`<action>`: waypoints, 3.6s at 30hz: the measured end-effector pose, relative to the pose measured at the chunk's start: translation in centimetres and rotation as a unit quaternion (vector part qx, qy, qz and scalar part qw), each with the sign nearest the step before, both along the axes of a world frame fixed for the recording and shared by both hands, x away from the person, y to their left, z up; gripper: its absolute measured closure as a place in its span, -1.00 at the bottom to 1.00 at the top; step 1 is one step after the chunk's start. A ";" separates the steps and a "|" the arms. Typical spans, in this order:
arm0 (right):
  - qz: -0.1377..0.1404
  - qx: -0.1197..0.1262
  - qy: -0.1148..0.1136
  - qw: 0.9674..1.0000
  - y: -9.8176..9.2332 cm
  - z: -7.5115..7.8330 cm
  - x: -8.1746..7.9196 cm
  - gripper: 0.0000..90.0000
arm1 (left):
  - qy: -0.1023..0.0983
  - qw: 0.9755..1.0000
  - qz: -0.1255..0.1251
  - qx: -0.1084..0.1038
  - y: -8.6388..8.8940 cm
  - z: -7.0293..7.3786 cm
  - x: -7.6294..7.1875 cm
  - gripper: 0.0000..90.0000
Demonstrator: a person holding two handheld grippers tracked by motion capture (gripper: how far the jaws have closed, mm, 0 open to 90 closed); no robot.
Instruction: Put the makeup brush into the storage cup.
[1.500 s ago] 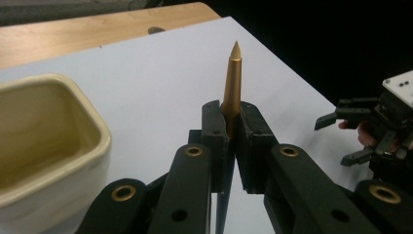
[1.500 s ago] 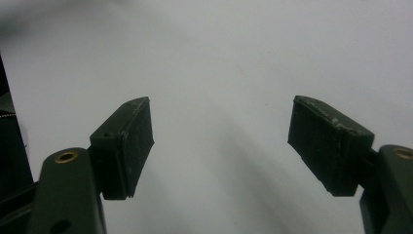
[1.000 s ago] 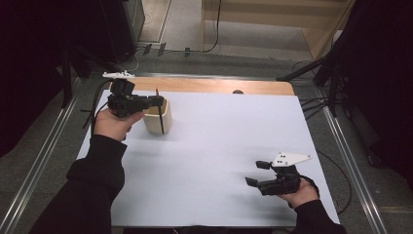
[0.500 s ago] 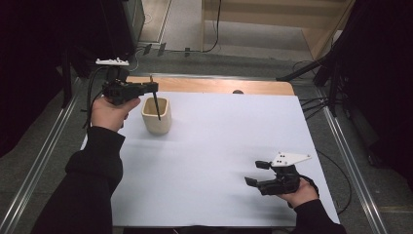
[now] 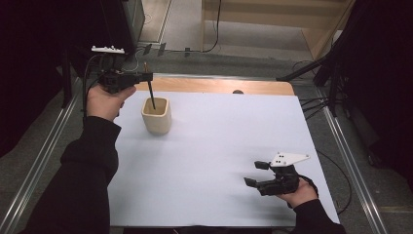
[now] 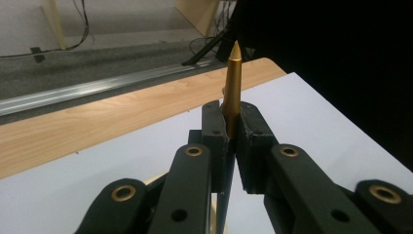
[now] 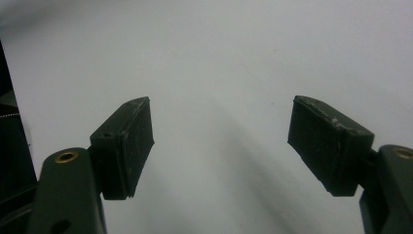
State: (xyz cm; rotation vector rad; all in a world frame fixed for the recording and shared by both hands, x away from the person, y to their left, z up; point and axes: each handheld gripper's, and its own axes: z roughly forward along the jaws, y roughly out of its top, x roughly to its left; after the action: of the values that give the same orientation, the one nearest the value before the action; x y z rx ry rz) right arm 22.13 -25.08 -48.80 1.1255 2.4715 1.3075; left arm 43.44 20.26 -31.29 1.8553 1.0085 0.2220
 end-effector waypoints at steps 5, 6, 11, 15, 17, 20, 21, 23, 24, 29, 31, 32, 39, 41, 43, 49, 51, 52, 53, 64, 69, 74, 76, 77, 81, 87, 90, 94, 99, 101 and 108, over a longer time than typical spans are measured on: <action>-0.002 -0.001 0.001 1.000 0.0 0.0 0.0 -0.43 | -0.002 1.000 -0.002 -0.006 0.0 -0.4 0.6 0.86; -0.002 -0.001 0.001 1.000 0.0 0.0 0.0 -0.43 | -0.002 1.000 -0.002 -0.006 0.0 -0.4 0.6 0.86; -0.002 -0.001 0.001 1.000 0.0 0.0 0.0 -0.43 | -0.006 1.000 0.004 -0.014 0.1 -0.9 1.1 0.86; 0.000 0.000 0.001 1.000 0.0 0.0 0.0 -0.42 | -0.005 1.000 0.009 -0.021 0.0 -1.4 1.7 0.86; 0.000 0.002 -0.001 1.000 0.0 0.0 0.1 -0.42 | -0.003 1.000 0.009 -0.015 -0.2 -1.7 1.9 0.86; 0.000 0.004 -0.001 1.000 0.0 0.0 0.1 -0.42 | -0.002 1.000 0.010 -0.011 -0.3 -2.0 2.1 0.86; 0.000 0.003 -0.001 1.000 0.0 0.0 0.1 -0.42 | -0.001 1.000 0.010 -0.013 -0.4 -2.1 2.1 0.86; 0.001 0.003 0.000 1.000 0.0 0.0 0.1 -0.42 | -0.001 1.000 0.009 -0.023 -0.3 -2.1 2.1 0.86; 0.002 0.004 0.000 1.000 0.0 0.0 0.1 -0.42 | -0.003 1.000 0.010 -0.020 -0.3 -2.1 2.1 0.86; 0.002 0.003 0.002 1.000 0.1 0.0 0.1 -0.42 | -0.005 1.000 0.013 -0.010 -0.3 -2.7 2.2 0.86; 0.002 0.002 0.001 1.000 0.2 0.0 0.0 -0.42 | 0.000 1.000 0.013 -0.013 -0.3 -3.2 2.3 0.86; 0.003 0.002 0.000 1.000 0.2 0.0 0.1 -0.42 | 0.000 1.000 0.013 -0.013 -0.3 -3.2 2.3 0.86; 0.005 0.001 -0.001 1.000 0.3 -0.1 0.1 -0.42 | 0.011 1.000 0.011 -0.006 -0.4 -5.2 2.5 0.85; 0.005 0.001 -0.001 1.000 0.3 -0.1 0.1 -0.42 | 0.014 1.000 0.009 -0.007 -0.5 -5.4 2.5 0.85; 0.004 0.001 0.001 1.000 0.4 0.0 0.0 -0.42 | 0.019 1.000 0.010 -0.004 -0.5 -5.9 2.5 0.85; 0.007 0.000 0.000 1.000 0.4 0.0 0.0 -0.42 | 0.025 1.000 0.010 0.001 -0.4 -6.7 2.4 0.85; 0.006 0.001 0.000 1.000 0.4 0.0 0.0 -0.42 | 0.028 1.000 0.008 0.002 -0.3 -6.9 2.4 0.85; 0.006 0.001 0.000 1.000 0.4 0.0 0.0 -0.42 | 0.030 1.000 0.007 0.003 -0.3 -6.9 2.4 0.85; 0.006 0.000 0.000 1.000 0.4 0.0 0.1 -0.42 | 0.031 0.999 0.006 0.005 -0.3 -7.0 2.4 0.85; 0.009 0.001 -0.001 1.000 0.5 0.0 0.0 -0.42 | 0.057 0.998 -0.009 0.007 0.8 -6.3 2.1 -0.19; 0.010 0.000 -0.001 1.000 0.5 0.0 0.0 -0.42 | 0.070 0.998 -0.008 -0.004 1.8 -5.8 1.8 -0.28; 0.009 -0.001 0.000 1.000 0.5 0.0 0.0 -0.42 | 0.085 0.996 -0.011 -0.019 2.4 -5.5 1.3 -0.28; 0.009 -0.001 0.000 1.000 0.5 0.0 0.0 -0.42 | 0.082 0.997 -0.011 -0.011 2.5 -5.5 1.0 -0.28; 0.009 -0.001 0.000 1.000 0.5 0.0 0.0 -0.42 | 0.082 0.997 -0.012 -0.007 2.6 -5.5 1.0 -0.28; 0.010 -0.001 0.002 1.000 0.5 0.0 0.0 -0.42 | 0.085 0.996 -0.009 0.001 3.2 -5.7 0.8 -0.28; 0.010 -0.002 0.002 1.000 0.6 -0.1 0.0 -0.42 | 0.095 0.995 -0.003 -0.001 4.3 -6.6 0.3 -0.29; 0.010 -0.002 0.003 1.000 0.6 -0.1 0.0 -0.42 | 0.101 0.995 -0.003 0.006 4.5 -6.8 0.0 -0.29; 0.010 -0.002 0.003 1.000 0.6 -0.1 0.0 -0.42 | 0.100 0.995 -0.003 0.008 4.8 -7.0 -0.4 -0.29; 0.010 -0.003 0.003 1.000 0.6 -0.1 0.0 -0.42 | 0.103 0.995 -0.006 0.008 5.0 -7.2 -0.8 -0.29; 0.010 -0.003 0.003 1.000 0.6 -0.1 0.0 -0.42 | 0.106 0.994 -0.008 0.013 5.0 -7.4 -0.9 -0.29; 0.010 -0.003 0.003 1.000 0.6 -0.1 0.0 -0.42 | 0.110 0.994 -0.015 0.011 5.1 -7.9 -1.3 -0.29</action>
State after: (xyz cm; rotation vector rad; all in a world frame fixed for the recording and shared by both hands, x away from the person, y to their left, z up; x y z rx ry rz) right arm 22.15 -24.45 -48.93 1.1081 2.4951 1.3038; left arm 42.13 25.34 -39.14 1.9441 1.1314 0.0096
